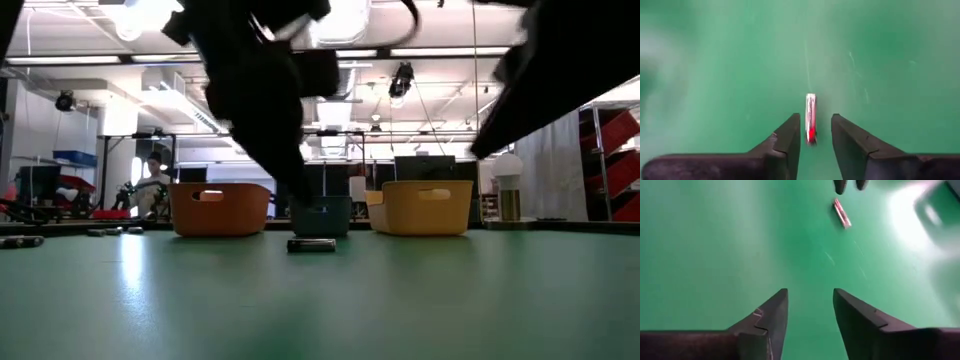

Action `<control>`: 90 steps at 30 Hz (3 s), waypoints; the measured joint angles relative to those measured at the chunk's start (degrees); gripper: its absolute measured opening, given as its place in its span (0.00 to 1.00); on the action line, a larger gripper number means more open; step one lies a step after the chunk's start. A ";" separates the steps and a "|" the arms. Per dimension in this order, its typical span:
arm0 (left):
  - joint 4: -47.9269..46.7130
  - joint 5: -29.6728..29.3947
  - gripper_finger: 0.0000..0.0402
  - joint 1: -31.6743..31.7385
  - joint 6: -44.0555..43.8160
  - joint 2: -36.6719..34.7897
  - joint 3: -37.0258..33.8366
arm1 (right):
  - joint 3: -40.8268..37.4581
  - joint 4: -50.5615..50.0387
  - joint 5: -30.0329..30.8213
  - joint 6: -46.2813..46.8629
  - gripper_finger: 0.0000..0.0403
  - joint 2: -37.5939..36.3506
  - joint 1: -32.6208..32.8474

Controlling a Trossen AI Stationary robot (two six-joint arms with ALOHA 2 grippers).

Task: Sort batteries
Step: Put the silver battery into the orange bin

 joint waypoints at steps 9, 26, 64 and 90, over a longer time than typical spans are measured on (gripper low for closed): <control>-0.89 -1.48 0.31 -4.28 -12.26 -20.78 -11.40 | -9.33 34.64 -1.32 -24.59 0.44 3.16 -12.07; 4.43 -7.09 0.28 -7.67 -31.42 -43.58 -35.45 | -3.94 42.36 -19.09 -32.67 0.37 17.02 -24.13; -0.05 -10.91 0.28 -3.56 -17.39 -61.86 -37.02 | 10.67 28.86 -21.92 -38.17 0.09 22.96 -28.97; -7.75 -7.72 0.28 -3.63 -15.38 -63.10 -37.70 | 40.28 18.10 -22.26 -38.94 0.24 39.51 -33.88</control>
